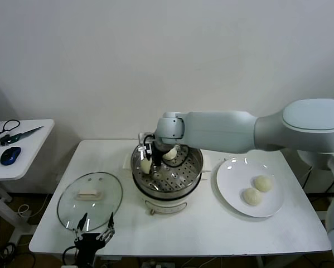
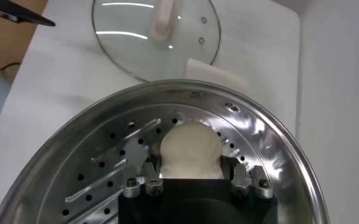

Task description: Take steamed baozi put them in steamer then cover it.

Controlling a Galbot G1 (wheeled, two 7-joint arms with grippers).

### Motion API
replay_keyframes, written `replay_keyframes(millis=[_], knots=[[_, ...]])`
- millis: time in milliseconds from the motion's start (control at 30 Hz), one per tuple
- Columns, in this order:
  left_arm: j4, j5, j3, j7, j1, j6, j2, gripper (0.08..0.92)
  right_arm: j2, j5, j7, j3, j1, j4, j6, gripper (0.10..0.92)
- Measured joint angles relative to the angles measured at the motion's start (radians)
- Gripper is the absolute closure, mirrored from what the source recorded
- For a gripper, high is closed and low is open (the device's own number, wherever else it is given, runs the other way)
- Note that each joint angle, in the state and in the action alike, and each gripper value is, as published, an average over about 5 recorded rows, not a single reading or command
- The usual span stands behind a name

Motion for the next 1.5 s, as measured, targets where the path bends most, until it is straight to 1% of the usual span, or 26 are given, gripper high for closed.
replay_keyframes(millis=[167,267,500,700,900,1033,1167,1333,1500], knots=[[-0.004,0.003,0.0,0.0,0.005,-0.001,-0.002,0.177,-0.009,-0.008,-0.016,-0.001,0.009,0.005,0.016,0.238],[-0.007,0.006,0.0,0.0,0.006,-0.001,-0.005,0.177,-0.03,-0.013,-0.038,-0.008,0.032,0.017,0.036,0.208],[-0.01,0.009,0.003,0.0,0.002,0.0,-0.008,0.177,-0.155,-0.02,-0.142,-0.053,0.148,0.066,0.116,0.203],[-0.003,0.005,0.002,0.0,-0.007,0.0,-0.01,0.177,-0.347,-0.064,-0.26,-0.155,0.28,0.131,0.205,0.203],[0.001,0.003,0.002,0.001,-0.013,0.001,-0.007,0.177,-0.557,-0.166,-0.328,-0.239,0.326,0.175,0.275,0.203],[0.002,0.003,0.001,0.002,-0.014,0.003,-0.007,0.177,-0.675,-0.257,-0.348,-0.235,0.278,0.183,0.296,0.203],[0.001,0.004,0.0,0.002,-0.012,0.005,-0.008,0.177,-0.759,-0.346,-0.357,-0.18,0.181,0.179,0.304,0.203],[0.002,0.006,-0.001,0.003,-0.009,0.005,-0.011,0.177,-0.816,-0.439,-0.355,-0.08,0.032,0.16,0.299,0.203],[0.006,0.006,-0.001,0.003,-0.006,0.004,-0.013,0.177,-0.835,-0.51,-0.332,0.028,-0.116,0.134,0.278,0.203]])
